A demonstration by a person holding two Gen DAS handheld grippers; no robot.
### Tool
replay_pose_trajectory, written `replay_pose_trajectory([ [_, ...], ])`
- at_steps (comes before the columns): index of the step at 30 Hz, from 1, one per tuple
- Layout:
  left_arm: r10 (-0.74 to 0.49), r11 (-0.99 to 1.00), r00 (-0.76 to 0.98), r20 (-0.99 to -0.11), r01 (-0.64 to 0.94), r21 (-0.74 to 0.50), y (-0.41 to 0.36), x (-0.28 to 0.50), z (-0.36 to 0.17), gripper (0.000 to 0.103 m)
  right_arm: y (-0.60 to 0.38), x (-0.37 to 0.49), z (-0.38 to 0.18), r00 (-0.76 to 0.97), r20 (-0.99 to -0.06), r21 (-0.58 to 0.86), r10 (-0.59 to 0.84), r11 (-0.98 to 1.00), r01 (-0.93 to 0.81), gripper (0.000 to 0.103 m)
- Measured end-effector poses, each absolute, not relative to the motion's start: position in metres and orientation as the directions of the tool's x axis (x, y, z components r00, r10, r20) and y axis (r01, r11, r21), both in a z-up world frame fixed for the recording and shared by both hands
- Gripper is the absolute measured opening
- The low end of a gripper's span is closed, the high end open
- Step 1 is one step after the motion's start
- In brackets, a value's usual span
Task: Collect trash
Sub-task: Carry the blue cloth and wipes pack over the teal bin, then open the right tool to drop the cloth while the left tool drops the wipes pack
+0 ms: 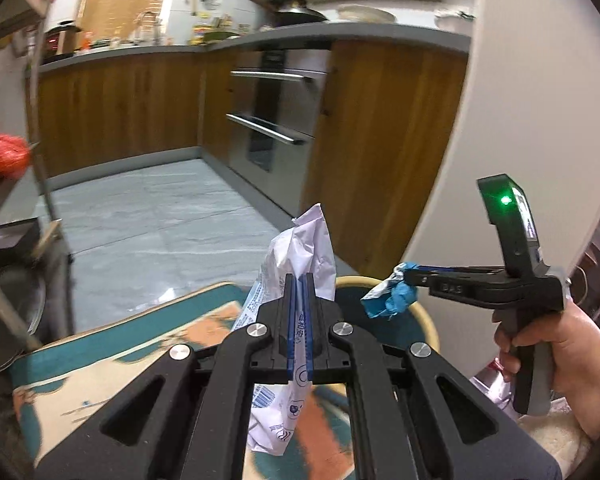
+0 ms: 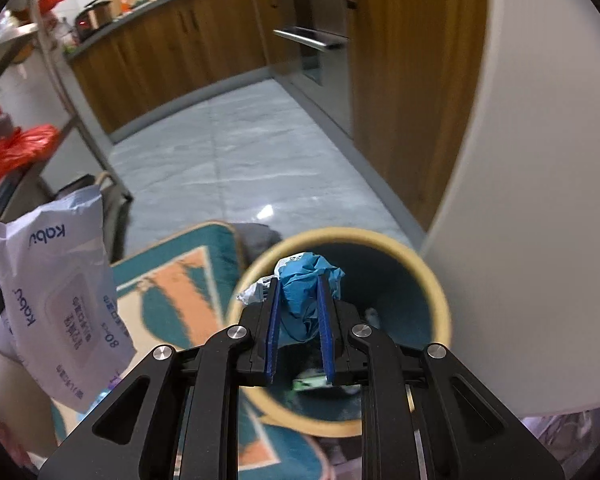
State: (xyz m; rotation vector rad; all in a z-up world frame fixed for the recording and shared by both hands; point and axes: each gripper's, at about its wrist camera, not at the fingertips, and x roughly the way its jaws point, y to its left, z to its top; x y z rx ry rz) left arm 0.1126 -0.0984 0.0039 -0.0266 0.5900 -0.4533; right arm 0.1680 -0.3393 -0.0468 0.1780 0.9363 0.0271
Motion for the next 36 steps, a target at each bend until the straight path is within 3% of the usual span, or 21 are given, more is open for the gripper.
replay_pose_trajectory([
  [16,-0.6,0.8,0.619,-0.506,0.469,-0.375,-0.172,0.157,-0.048,0.003,-0.372,0.17,-0.094,0.467,-0.883,0.088,0.037,0.992,0.089,0.019],
  [28,-0.641,0.766,0.584,-0.498,0.516,-0.383,-0.207,0.168,-0.066,0.003,-0.392,0.167,-0.104,0.454,-0.891,0.084,0.02,0.989,0.121,0.019],
  [36,-0.607,0.794,0.575,-0.548,0.458,-0.4,-0.206,0.178,-0.079,0.006,-0.389,0.169,-0.103,0.458,-0.889,0.066,0.001,0.99,0.127,0.022],
])
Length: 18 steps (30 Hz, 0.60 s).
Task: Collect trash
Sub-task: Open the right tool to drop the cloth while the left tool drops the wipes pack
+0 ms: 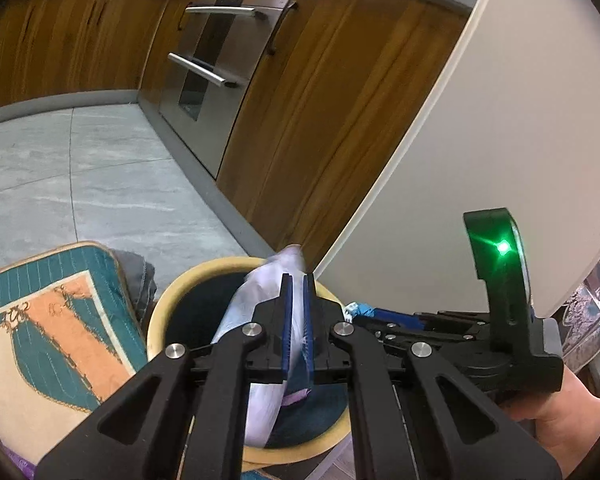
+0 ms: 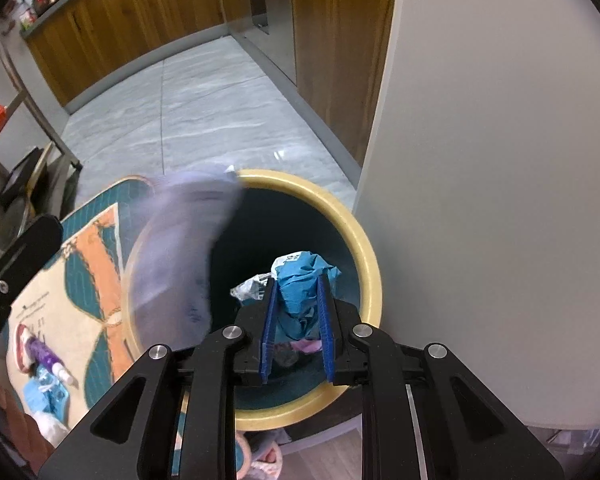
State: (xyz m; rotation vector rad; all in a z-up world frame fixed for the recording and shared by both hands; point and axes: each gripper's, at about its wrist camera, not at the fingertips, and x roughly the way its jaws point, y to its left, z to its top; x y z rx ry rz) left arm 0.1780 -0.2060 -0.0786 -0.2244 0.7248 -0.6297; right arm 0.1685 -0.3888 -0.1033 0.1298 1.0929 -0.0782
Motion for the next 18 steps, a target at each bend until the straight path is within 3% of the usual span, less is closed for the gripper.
replay_pose_trajectory([
  [5,-0.593,0.805,0.59,-0.548,0.452,-0.385,-0.198,0.173,-0.073,0.011,-0.385,0.169,-0.096,0.471,-0.882,0.074,0.009,0.99,0.119,0.023],
  [11,-0.571,0.821,0.612,-0.546,0.438,-0.367,-0.182,0.164,-0.061,0.011,-0.378,0.165,-0.076,0.501,-0.865,0.086,0.021,0.991,0.107,0.038],
  [13,-0.558,0.829,0.624,-0.547,0.436,-0.35,-0.176,0.159,-0.056,0.013,-0.375,0.161,-0.067,0.516,-0.856,0.09,0.027,0.991,0.097,0.048],
  [14,-0.552,0.834,0.629,-0.547,0.434,-0.341,-0.173,0.156,-0.053,0.019,-0.373,0.159,-0.063,0.522,-0.852,0.089,0.028,0.992,0.09,0.054],
  [16,-0.543,0.84,0.643,-0.541,0.428,-0.334,-0.165,0.15,-0.046,0.038,-0.371,0.154,-0.055,0.541,-0.841,0.087,0.03,0.993,0.079,0.086],
  [17,-0.538,0.843,0.652,-0.534,0.424,-0.333,-0.16,0.147,-0.042,0.051,-0.369,0.149,-0.048,0.563,-0.826,0.087,0.032,0.994,0.07,0.089],
  [18,-0.534,0.845,0.663,-0.525,0.42,-0.33,-0.156,0.144,-0.038,0.058,-0.369,0.148,-0.044,0.576,-0.817,0.083,0.03,0.994,0.065,0.091],
])
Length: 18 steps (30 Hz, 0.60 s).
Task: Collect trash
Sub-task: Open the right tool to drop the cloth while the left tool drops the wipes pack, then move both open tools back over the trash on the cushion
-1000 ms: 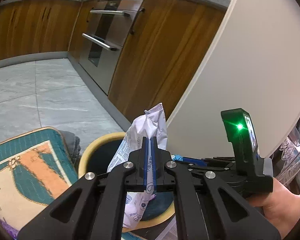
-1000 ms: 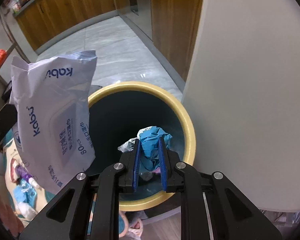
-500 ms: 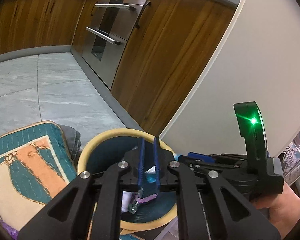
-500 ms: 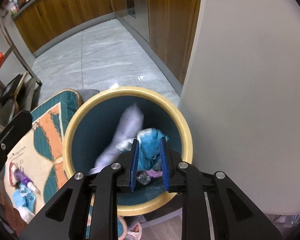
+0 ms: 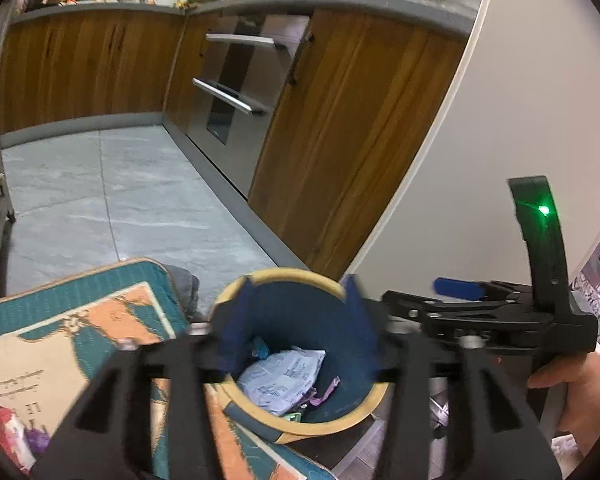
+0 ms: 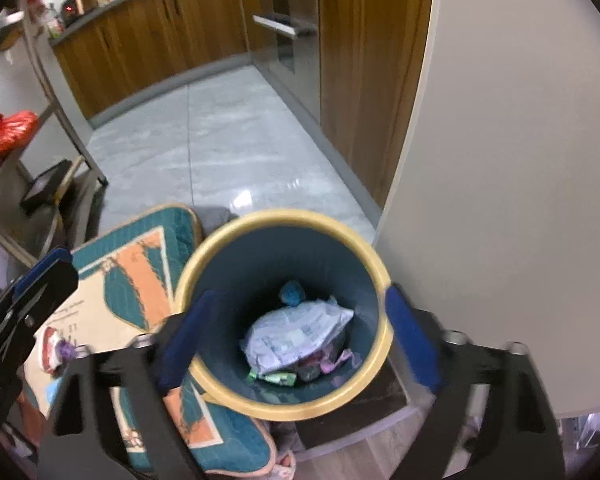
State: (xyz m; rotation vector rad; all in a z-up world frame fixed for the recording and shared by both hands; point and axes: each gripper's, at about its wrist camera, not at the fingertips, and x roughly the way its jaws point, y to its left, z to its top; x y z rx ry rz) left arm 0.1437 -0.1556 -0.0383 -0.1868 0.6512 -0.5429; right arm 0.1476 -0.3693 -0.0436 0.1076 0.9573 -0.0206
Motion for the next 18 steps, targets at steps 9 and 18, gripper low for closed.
replay_pose_trajectory([
  [9,-0.422,0.906,0.759,-0.496,0.347,-0.242,-0.122,0.118,-0.009,0.097,-0.369,0.119,-0.001,0.722,-0.69,-0.011,-0.06,0.997,0.073,0.098],
  [18,-0.326,0.945,0.786,-0.525,0.266,-0.188,-0.091,0.107,-0.004,0.097,-0.343,0.104,0.018,0.771,-0.637,0.015,0.014,1.0,-0.006,0.098],
])
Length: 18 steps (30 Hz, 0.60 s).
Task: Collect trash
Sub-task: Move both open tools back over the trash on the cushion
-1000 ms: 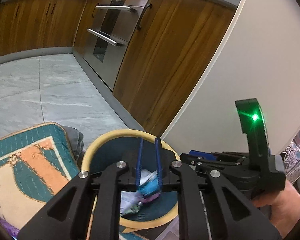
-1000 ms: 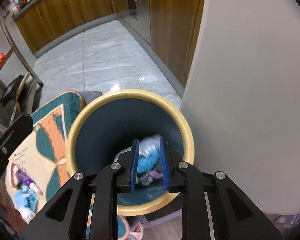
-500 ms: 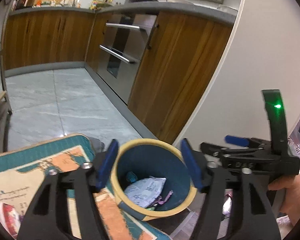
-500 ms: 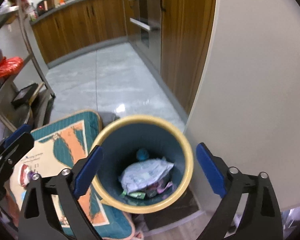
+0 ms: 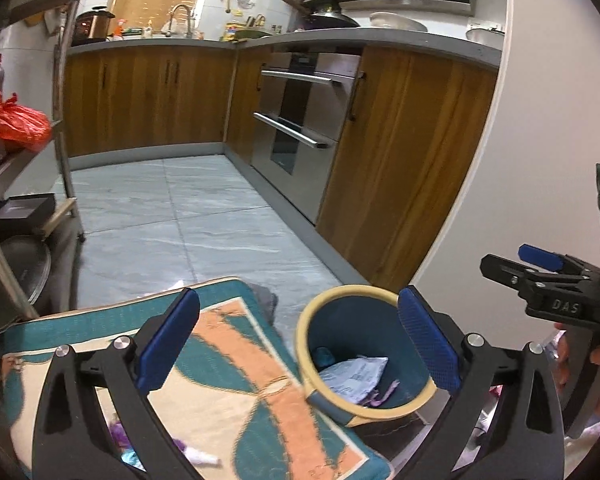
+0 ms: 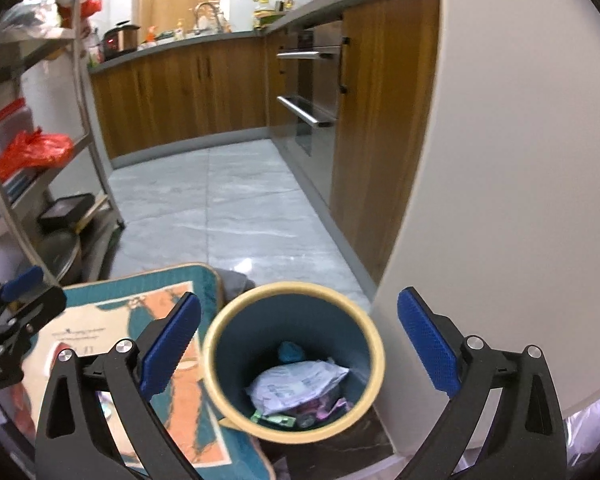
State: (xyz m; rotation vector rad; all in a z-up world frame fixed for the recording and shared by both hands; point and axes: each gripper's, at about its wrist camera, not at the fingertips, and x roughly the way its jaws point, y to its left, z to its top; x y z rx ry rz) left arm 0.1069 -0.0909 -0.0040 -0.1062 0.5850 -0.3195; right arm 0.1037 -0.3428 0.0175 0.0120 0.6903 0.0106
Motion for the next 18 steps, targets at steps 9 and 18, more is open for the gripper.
replay_pose_trajectory([
  [9,-0.24,0.971,0.804,-0.544,0.196,-0.139,-0.056,0.096,-0.004,0.097,-0.298,0.102,0.017,0.762,-0.645,-0.023,0.065,0.994,-0.104,0.098],
  [18,-0.134,0.988,0.82,-0.556,0.068,-0.138,0.007,0.086,-0.004,0.097,-0.249,0.106,0.004,0.732,-0.664,0.045,0.153,0.985,-0.165,0.098],
])
